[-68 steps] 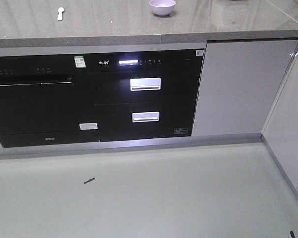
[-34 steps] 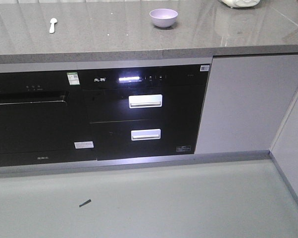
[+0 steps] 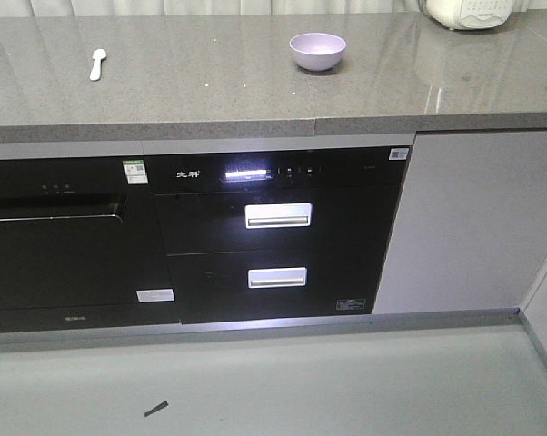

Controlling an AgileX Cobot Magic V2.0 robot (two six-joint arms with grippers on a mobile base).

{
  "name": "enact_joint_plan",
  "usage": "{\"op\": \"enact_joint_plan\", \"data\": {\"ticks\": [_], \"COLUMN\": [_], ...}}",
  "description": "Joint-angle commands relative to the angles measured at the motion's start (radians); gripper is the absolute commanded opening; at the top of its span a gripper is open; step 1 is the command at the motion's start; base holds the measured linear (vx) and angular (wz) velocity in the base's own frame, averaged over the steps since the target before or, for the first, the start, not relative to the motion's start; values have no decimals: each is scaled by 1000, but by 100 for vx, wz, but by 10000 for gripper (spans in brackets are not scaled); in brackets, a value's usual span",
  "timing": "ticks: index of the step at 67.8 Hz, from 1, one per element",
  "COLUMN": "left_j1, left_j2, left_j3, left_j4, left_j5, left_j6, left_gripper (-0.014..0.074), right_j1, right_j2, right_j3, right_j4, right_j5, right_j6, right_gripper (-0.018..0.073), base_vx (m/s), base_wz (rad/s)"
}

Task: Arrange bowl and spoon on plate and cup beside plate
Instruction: 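Drive the base toward the counter holding the spoon and bowl, then drive closer and align the base with the spoon and bowl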

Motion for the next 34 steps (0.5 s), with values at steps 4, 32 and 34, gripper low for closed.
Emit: {"op": "enact_joint_plan", "data": {"ticks": [4, 32, 34], "left_j1": [-5, -5, -5], "left_j2": [-8, -8, -8], "left_j3": [-26, -26, -26], "left_j4": [-2, -2, -2], "left_j5": [-76, -76, -76], "left_j6": [-5, -5, -5], "left_gripper": [-7, -7, -7], "right_j1": [-7, -7, -7], "right_j2": [-14, -14, -14], "right_j3": [1, 1, 1], "right_j4": [-4, -4, -4], "right_j5": [-80, -80, -80], "right_j6": [-5, -5, -5], "right_gripper": [-4, -4, -4], "base_vx": [21, 19, 18], "base_wz": [1, 0, 0]}}
